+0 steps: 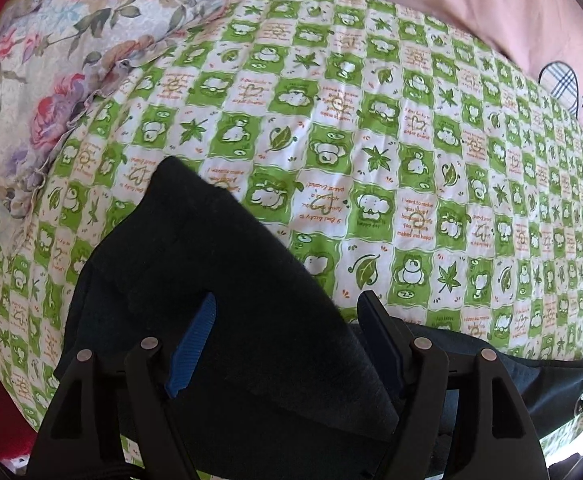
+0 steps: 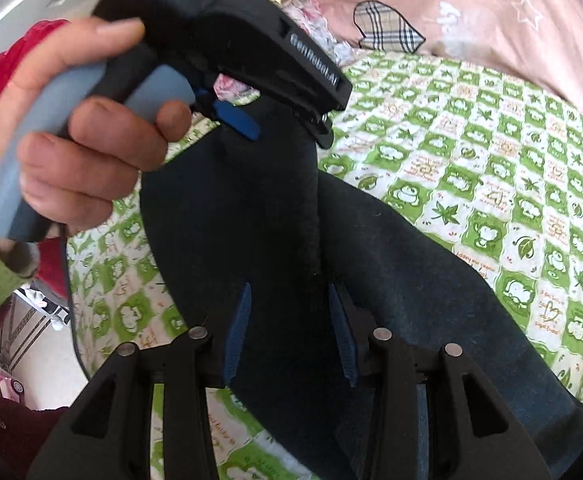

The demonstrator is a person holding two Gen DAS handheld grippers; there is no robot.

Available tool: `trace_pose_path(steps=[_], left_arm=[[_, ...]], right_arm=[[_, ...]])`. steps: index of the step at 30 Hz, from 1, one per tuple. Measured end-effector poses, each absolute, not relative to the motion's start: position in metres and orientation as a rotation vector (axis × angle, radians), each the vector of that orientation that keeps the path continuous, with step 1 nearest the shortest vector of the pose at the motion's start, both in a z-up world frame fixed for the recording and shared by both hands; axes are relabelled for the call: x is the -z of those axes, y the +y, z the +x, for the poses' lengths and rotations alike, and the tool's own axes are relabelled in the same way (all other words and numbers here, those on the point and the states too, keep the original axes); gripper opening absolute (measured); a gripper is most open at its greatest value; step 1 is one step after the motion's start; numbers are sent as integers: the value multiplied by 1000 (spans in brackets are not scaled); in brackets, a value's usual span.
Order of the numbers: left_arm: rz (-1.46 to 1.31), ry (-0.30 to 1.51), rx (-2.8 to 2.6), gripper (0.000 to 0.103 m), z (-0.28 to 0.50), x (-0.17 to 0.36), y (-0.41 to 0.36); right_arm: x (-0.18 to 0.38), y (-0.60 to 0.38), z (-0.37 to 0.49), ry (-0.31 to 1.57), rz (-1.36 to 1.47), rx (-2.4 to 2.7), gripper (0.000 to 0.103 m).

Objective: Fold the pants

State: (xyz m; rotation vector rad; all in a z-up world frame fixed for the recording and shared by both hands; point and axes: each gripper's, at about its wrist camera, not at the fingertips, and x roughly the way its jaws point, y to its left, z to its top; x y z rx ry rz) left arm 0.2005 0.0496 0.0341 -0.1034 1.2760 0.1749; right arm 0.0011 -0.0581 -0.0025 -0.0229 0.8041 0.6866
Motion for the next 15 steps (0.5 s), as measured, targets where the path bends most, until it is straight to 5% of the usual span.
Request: trace_pose_path(steps=[2, 4, 6, 7, 15], left_arm=[[-92, 1280, -178, 73, 204, -30, 47], [-67, 1272, -187, 57, 203, -27, 46], [-82, 1281, -187, 16, 200, -23, 50], [-103, 1279, -183, 15, 198, -21, 51], [-273, 1106, -108, 6, 140, -49, 83]], right_arm=[[4, -56, 2, 806, -27, -692, 41], [5, -53, 2, 805, -36, -696, 27], [5, -52, 1, 807, -46, -682, 14], [4, -54, 1, 804, -43, -679, 8], [-29, -65, -17, 720, 15, -725, 6]])
